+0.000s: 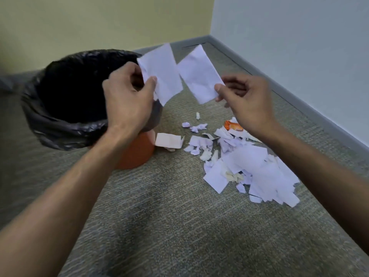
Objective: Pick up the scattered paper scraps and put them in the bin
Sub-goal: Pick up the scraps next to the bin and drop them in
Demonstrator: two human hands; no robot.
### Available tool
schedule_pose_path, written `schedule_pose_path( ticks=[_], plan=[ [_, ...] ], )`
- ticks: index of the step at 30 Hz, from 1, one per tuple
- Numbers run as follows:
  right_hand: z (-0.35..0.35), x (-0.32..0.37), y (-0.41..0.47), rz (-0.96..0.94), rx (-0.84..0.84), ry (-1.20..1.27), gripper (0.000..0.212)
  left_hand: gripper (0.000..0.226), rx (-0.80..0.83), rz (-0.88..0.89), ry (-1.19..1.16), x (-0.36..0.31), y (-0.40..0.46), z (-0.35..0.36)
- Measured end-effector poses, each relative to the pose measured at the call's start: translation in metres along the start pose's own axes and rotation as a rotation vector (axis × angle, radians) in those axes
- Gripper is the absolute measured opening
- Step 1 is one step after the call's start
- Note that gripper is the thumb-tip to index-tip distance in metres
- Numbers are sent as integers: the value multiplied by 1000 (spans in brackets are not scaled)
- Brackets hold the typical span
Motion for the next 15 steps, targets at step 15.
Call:
schedule_pose_path(
  ticks=[15],
  plan=[
    [125,27,29,-66,126,18,21,50,-175,-68,363,61,19,-83]
  ],
)
Point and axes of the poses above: each hand's wrist, its own y-axis towards the middle knuckle, its own z-axis out of the palm, x = y × z, the point moved 9 cm from there along y, towards the middle knuckle, and after that the axes turned 1 degree about y, right-handed, at the moved point
